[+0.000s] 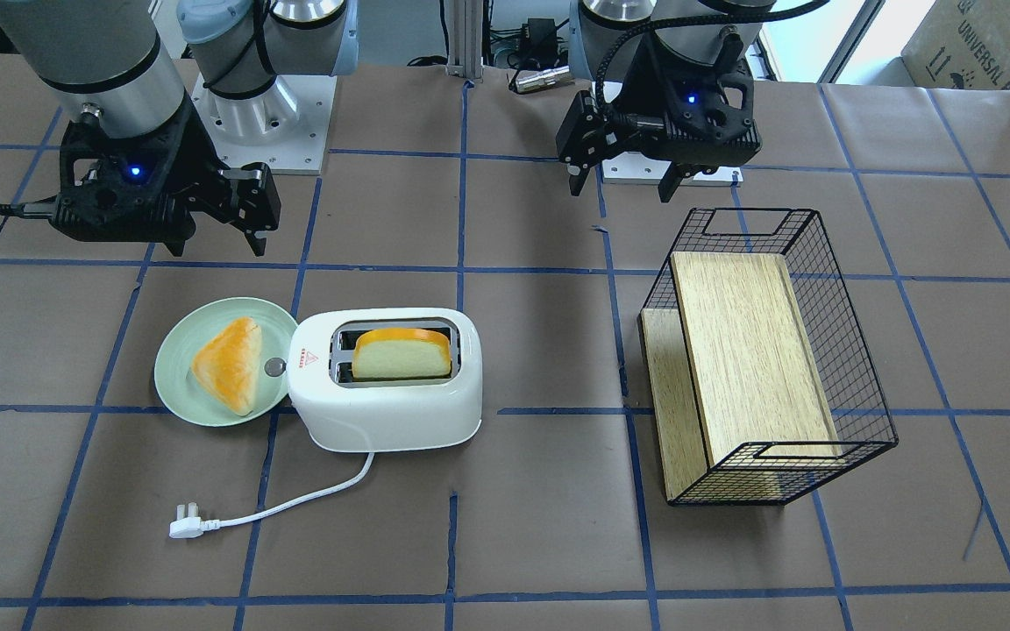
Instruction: Press toaster with right arm
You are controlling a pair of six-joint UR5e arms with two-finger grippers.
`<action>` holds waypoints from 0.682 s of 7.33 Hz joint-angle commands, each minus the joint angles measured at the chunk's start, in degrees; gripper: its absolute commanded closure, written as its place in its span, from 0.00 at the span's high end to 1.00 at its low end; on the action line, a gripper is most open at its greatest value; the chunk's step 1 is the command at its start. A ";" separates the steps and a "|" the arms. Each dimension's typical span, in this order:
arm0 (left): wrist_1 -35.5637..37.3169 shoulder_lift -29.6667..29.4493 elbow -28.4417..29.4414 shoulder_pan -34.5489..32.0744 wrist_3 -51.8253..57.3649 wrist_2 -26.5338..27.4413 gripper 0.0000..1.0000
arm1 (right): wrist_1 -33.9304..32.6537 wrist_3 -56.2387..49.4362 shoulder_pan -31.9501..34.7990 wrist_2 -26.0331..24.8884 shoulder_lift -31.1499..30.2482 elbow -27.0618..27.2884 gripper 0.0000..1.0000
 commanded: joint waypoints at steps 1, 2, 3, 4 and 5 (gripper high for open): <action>0.00 0.00 -0.01 0.00 0.00 0.00 1.00 | 0.01 -0.05 0.09 -0.27 0.11 -0.02 0.81; 0.00 0.00 -0.01 0.00 0.00 0.00 1.00 | -0.07 -0.05 0.09 -0.19 -0.06 -0.02 0.82; 0.00 0.00 -0.01 0.00 0.00 0.00 1.00 | -0.07 -0.05 0.09 -0.10 0.11 -0.11 0.82; 0.00 0.00 -0.01 0.00 0.00 0.00 1.00 | -0.07 -0.05 0.09 -0.36 0.03 -0.11 0.82; 0.00 0.00 -0.01 0.00 0.00 0.00 1.00 | -0.16 -0.05 0.01 -0.19 0.11 -0.11 0.83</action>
